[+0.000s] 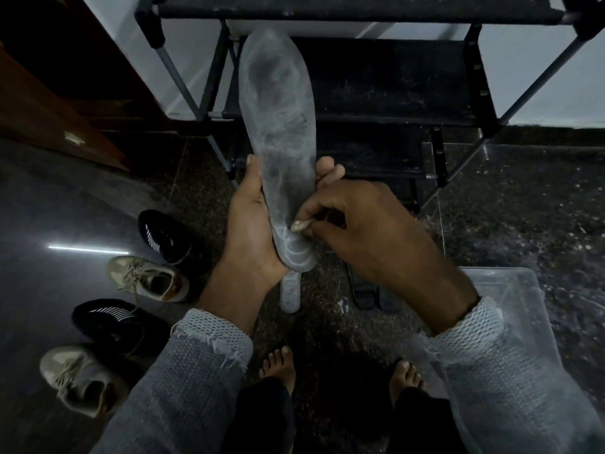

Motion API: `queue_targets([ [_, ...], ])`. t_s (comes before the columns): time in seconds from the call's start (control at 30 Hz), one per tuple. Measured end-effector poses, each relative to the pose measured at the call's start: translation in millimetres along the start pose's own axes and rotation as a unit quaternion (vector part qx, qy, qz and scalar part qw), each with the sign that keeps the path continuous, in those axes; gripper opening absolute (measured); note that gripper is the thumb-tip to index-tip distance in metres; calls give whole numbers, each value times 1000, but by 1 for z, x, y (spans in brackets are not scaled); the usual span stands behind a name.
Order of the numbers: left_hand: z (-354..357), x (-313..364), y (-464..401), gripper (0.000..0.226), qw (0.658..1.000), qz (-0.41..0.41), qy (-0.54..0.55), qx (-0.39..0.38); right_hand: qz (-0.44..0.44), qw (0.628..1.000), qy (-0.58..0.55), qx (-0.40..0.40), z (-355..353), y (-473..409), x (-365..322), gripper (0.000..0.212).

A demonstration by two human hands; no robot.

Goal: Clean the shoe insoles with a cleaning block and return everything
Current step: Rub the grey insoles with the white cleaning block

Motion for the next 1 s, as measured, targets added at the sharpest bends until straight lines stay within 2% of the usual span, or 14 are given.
queue_targets([
  [0.1,-1,-2,-3,75,999,-22,-12,-19,-8,995,-13,100,7,-2,1,11],
  [0.17,-1,-3,-4,72,998,-41,-40,-27,-2,991,-16,134,9,-4,1,11],
  [0.2,-2,-4,-3,72,998,-44,-40,-26,1,993,-16,119,7,-4,1,12],
  [0.33,0,-2,0,69,999,-3,14,30,-11,999,-16,-43,0,1,-4,14],
  [0.4,3,-1,1,70,999,1,7,42,-21,999,-15,-20,2,0,-4,14],
  [0.5,9,-2,1,70,998,-20,-20,51,-13,994,-40,100,10,-3,-2,13],
  [0.57,10,-5,0,68,996,-32,-66,52,-10,990,-39,138,12,-6,-2,13],
  [0.63,9,-7,0,68,997,-33,-51,55,-5,994,-26,105,10,-5,-3,13],
  [0.73,8,-4,4,71,997,-16,-16,75,-6,999,-33,-15,4,-2,-6,15],
  [0.77,10,-3,5,71,997,-12,-13,75,-11,999,-35,-32,3,-1,-6,15],
  [0.83,11,-4,5,72,998,-8,-11,62,-16,999,-38,-22,2,-1,-6,15],
  [1.0,10,-6,2,73,998,-18,-2,60,-7,995,-56,83,11,-4,-5,14],
])
Point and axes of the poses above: each hand's wrist, its own y-axis away from the middle knuckle, its own z-axis out of the palm, x = y × z, the point moved 2 cm from there along -y, towards the middle knuckle, and after that the axes turned 13 degrees about -x, right-handed, at the moved point
